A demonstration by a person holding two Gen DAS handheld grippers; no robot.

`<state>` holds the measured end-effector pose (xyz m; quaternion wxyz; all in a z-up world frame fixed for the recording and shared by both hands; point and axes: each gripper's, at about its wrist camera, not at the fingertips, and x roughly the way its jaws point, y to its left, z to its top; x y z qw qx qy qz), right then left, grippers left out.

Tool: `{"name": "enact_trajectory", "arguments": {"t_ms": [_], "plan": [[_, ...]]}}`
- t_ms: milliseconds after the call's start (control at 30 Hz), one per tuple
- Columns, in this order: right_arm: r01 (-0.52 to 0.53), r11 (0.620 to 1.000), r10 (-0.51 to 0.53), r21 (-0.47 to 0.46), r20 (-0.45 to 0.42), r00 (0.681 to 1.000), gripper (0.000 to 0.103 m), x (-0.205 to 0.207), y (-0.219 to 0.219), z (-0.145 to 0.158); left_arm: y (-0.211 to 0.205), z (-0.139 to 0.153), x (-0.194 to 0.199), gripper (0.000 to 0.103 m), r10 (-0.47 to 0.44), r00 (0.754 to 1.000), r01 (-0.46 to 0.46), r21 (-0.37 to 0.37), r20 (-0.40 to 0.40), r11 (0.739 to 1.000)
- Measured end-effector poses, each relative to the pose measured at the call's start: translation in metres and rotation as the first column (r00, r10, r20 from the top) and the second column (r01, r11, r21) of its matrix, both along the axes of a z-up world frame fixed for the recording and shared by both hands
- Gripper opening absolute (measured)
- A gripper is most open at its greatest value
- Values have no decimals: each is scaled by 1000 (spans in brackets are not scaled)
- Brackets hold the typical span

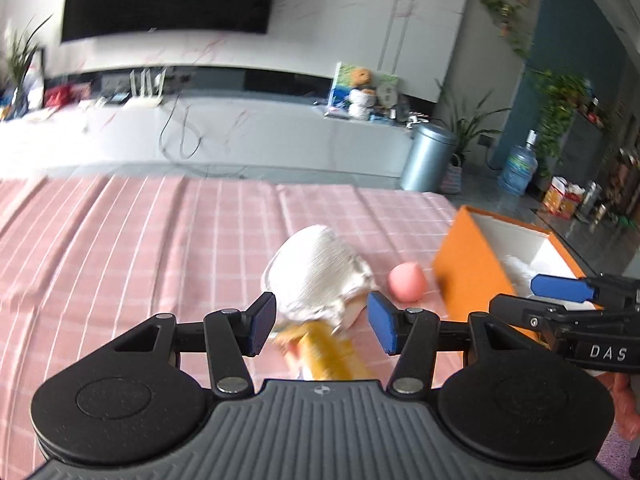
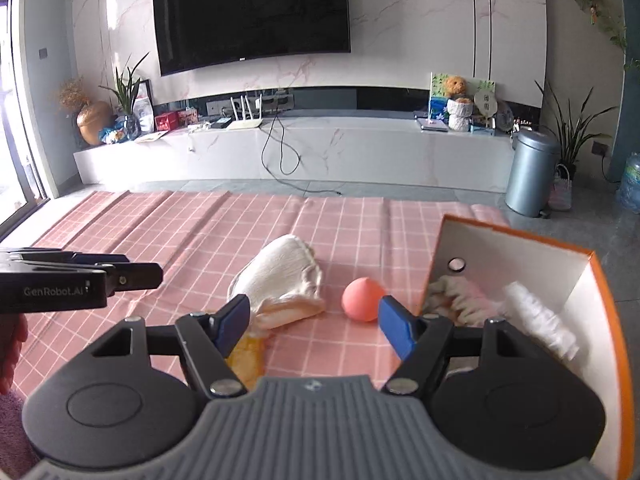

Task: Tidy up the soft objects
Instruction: 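Reach both tools back to the table toward the snack packet and mitt, then grasp the yellow snack packet with the left tool while the right tool grasps the white mitt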

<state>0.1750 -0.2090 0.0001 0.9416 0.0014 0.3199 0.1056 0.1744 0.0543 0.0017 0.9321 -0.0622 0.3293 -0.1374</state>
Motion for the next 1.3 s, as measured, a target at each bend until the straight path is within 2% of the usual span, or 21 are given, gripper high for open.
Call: {"name": "enact_trajectory", "arguments": {"t_ms": [67,267,333,500,600,700,933,1033,1133,1300], "plan": [[-17,1000,17,-16,-27,999,71,0,13,-11,14,-11,0,62,18,999,-19,-31,-38,999],[-45,997,39,-62,-96,995,57,11,37,-41,32,-39,4,62,6,992,-20,-114,-125,993],[-53,992,41,-112,-105,994,45,17,43,-47,28,-48,6,62,-5,989,-14,-127,-148,992],[-54,986,30,-155,-154,988,28,36,47,-68,17,-68,17,66,-29,978,-4,-159,-206,987],[-51,983,20,-174,-175,984,28,41,52,-84,11,-81,29,67,-19,968,-23,-167,-248,986],[-40,986,7,-160,-201,980,23,49,55,-98,7,-90,36,67,-10,961,-39,-172,-276,984],[-76,993,53,-88,-236,970,12,61,59,-118,-1,-104,48,68,-5,948,-45,-151,-317,987],[-103,995,96,-15,-257,962,10,63,59,-121,-4,-105,50,76,13,950,-54,-122,-313,991],[-135,991,137,27,-259,956,9,62,63,-124,-9,-104,53,80,36,952,-57,-58,-305,997],[-161,986,164,33,-252,954,9,61,70,-124,-30,-103,57,83,32,957,0,112,-289,994]]}}
